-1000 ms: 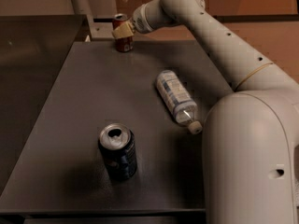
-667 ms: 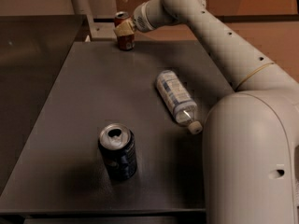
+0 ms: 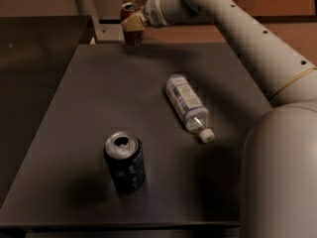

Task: Pick coke can

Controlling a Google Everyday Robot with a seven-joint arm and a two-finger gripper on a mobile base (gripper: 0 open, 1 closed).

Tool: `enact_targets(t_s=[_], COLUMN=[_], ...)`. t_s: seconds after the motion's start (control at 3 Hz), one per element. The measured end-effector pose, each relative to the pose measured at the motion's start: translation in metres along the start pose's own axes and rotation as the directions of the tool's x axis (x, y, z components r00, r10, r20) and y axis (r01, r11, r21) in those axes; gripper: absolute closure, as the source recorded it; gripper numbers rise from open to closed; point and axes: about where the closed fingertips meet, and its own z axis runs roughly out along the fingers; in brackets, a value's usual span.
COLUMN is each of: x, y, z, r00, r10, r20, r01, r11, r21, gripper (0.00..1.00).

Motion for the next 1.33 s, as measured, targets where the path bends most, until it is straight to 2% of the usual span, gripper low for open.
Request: enact_targets(t_s=[0.33, 0.67, 1.0, 1.33], x=[-0.021, -0.041, -0.058, -0.062], y=[0.023, 0.044, 0.059, 0.072], z=[-0.028, -0.051, -0.069, -0.082], r00=[0.998, 0.994, 0.987, 0.98], r10=[-0.046, -0.102, -0.155, -0.201], r20=[0.033, 0.039, 0.036, 0.013], r01=[0.047, 0.104, 0.158, 0.201], r11=[0.9985, 0.9928, 0.9838, 0.9711], r21=[-0.029, -0.059, -0.086, -0.129], gripper=[1.0, 1.0, 1.0, 1.0])
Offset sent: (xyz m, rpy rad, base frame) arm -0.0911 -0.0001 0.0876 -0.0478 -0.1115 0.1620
